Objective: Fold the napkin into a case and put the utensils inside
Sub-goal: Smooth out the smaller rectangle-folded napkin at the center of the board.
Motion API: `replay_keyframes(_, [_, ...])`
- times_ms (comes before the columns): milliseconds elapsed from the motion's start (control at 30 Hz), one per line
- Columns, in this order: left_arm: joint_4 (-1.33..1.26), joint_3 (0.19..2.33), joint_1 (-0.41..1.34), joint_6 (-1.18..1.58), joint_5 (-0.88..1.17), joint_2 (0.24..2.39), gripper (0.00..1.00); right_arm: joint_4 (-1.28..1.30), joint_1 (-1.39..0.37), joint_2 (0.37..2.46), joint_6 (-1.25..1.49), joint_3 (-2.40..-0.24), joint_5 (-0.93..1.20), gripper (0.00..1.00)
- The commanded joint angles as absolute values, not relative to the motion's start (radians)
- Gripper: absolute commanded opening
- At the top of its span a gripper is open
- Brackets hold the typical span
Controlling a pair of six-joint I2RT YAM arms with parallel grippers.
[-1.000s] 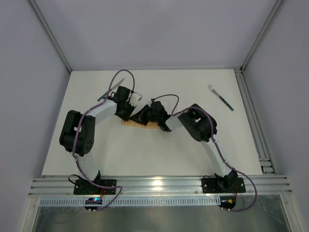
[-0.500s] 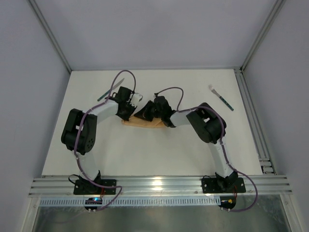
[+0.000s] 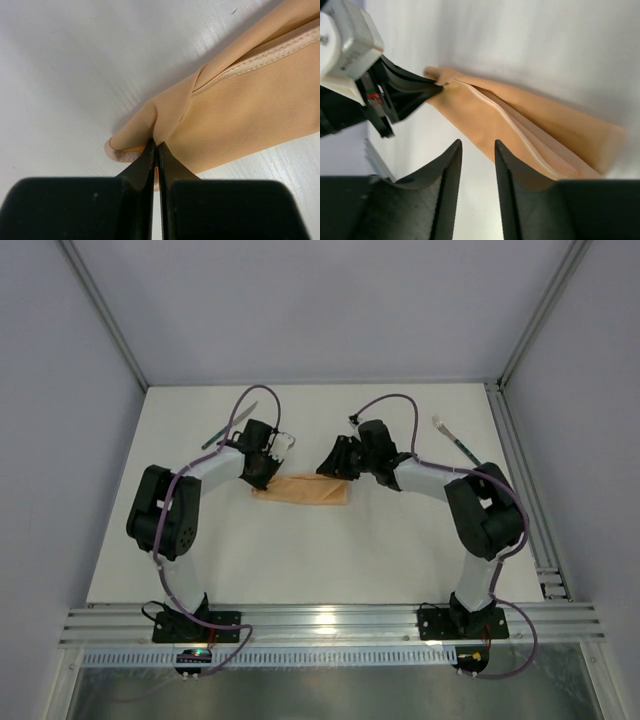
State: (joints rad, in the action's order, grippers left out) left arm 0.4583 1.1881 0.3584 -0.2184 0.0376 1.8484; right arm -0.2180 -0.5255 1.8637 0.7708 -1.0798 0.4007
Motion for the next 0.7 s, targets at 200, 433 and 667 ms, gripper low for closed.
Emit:
replay_keyframes(200, [0.469, 1.143, 0.350, -0.203, 0.055, 1.871, 0.00, 0.261, -0.483, 1.766, 0.269, -1.178, 0.293, 0.56])
replay_keyframes(433, [0.472, 1.131, 0.350, -0.206, 0.055, 1.855, 0.00, 0.268, -0.474, 1.835, 0.239, -1.196, 0.347, 0.58])
replay_keyframes(667, [0.472, 1.120, 0.350, -0.209, 0.061, 1.845, 0.00, 0.226, -0.472, 1.890, 0.255, -1.209, 0.350, 0.26])
